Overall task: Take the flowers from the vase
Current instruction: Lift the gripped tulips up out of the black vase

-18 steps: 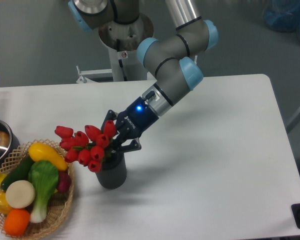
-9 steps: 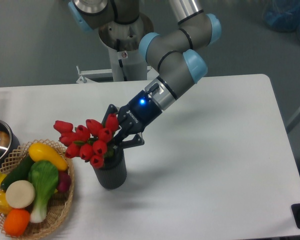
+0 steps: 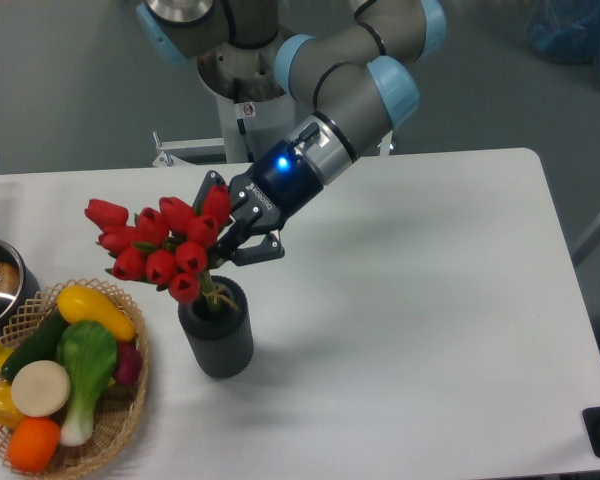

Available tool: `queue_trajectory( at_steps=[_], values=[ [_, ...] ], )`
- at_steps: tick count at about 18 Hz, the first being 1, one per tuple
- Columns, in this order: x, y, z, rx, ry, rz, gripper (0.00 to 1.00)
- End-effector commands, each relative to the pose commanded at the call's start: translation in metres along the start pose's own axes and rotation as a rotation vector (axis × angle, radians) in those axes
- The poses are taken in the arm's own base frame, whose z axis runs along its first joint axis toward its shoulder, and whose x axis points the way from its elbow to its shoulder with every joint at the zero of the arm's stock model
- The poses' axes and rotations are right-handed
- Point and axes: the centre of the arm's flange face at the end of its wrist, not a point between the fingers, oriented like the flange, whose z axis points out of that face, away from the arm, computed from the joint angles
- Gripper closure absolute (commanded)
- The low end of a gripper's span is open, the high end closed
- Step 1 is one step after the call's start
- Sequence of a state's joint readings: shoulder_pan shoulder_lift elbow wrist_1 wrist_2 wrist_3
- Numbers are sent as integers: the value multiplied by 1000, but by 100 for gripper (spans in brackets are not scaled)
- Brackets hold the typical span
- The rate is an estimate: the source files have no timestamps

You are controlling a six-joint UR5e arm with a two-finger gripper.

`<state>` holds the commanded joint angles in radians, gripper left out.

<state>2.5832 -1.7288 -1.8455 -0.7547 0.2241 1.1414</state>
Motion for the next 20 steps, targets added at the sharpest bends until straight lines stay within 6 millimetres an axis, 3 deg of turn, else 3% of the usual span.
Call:
queue_trajectory(
  at_steps=[7,12,15,20],
  values=[
    [-7,-20,-12,52,0,13,73],
    [-18,-51,-37,99,-21,-41,73],
    [-19,-60,-44,101,-33,-55,73],
    [-32,-74,-76,105,-92,-39,73]
  ],
)
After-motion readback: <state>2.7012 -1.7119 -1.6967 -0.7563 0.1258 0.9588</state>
